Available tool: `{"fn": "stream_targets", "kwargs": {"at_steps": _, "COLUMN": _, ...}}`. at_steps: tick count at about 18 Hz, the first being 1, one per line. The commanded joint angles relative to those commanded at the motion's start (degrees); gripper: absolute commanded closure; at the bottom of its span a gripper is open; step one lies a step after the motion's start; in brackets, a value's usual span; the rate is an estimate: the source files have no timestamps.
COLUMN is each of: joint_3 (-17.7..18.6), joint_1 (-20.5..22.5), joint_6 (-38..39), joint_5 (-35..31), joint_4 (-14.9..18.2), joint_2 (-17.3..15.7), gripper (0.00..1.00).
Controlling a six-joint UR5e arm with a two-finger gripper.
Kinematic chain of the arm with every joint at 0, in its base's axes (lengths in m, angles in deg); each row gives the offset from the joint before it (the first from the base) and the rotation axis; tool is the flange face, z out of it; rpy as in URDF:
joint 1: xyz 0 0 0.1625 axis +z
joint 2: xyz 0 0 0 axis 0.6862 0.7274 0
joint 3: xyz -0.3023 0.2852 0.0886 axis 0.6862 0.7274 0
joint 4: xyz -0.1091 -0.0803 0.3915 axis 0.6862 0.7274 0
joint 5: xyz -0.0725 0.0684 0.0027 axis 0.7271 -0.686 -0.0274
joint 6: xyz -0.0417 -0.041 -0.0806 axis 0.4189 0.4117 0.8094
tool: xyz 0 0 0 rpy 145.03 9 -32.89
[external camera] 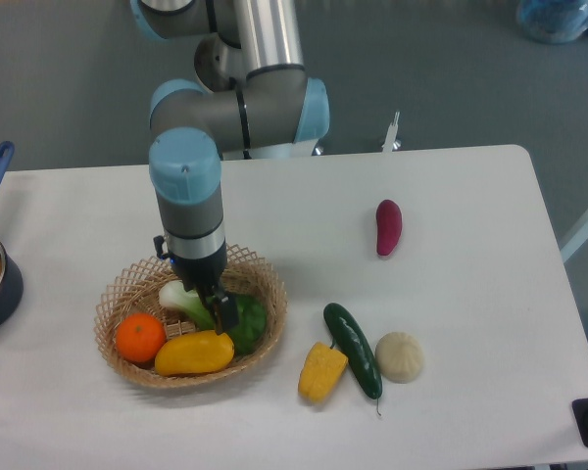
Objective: Pick up the mango from the basket
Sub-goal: 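Lower the gripper into the basket over the yellow mango, then close the gripper on the yellow mango inside the basket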
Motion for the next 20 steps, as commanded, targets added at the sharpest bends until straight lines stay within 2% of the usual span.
{"fn": "stream_targets", "kwargs": {"at_steps": 10, "joint_3": -1.85, "joint_1": -2.2, "joint_6": -1.05, "joint_5": -2.64, "joint_4": -2.03, "joint_2": 3.78, "gripper": 0.0}}
{"fn": "stream_targets", "kwargs": {"at_steps": 20, "joint_3": -3.16, "joint_1": -2.38, "joint_6": -0.88, "joint_5": -4.14, "joint_4": -2.12, "joint_2": 6.25, "gripper": 0.0}}
